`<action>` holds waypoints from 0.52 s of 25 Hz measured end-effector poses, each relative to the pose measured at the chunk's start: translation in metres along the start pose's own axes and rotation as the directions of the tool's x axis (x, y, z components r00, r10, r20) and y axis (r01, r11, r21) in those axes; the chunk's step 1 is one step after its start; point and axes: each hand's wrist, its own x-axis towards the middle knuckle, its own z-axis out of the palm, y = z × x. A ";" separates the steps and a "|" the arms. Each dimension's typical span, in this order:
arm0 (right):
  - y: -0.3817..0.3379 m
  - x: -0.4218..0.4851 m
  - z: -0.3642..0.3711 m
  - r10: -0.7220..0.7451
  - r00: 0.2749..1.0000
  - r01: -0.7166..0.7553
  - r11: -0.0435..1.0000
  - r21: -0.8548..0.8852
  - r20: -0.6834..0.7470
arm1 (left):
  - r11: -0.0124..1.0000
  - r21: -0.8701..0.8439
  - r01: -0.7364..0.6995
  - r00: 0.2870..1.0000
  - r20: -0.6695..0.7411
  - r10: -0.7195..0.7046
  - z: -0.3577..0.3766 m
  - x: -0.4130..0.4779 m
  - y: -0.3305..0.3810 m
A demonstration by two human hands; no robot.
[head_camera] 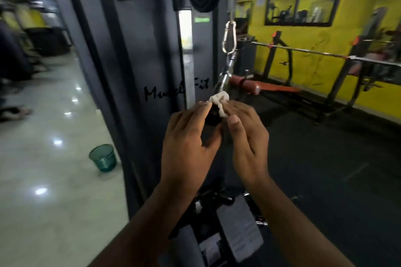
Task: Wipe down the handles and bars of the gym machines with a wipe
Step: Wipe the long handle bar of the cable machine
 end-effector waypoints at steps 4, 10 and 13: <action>0.019 0.014 0.010 -0.262 0.953 0.271 0.962 -0.036 0.152 | 0.987 0.089 0.131 0.990 -0.071 -0.125 -0.002 -0.001 0.001; 0.040 0.044 0.023 -0.337 0.904 0.367 0.927 -0.074 0.262 | 0.965 0.164 0.204 0.978 -0.073 -0.194 -0.009 0.002 0.001; 0.044 0.046 0.017 -0.463 0.807 0.513 0.857 -0.047 0.367 | 0.950 0.192 0.248 0.969 -0.064 -0.240 -0.006 -0.003 0.002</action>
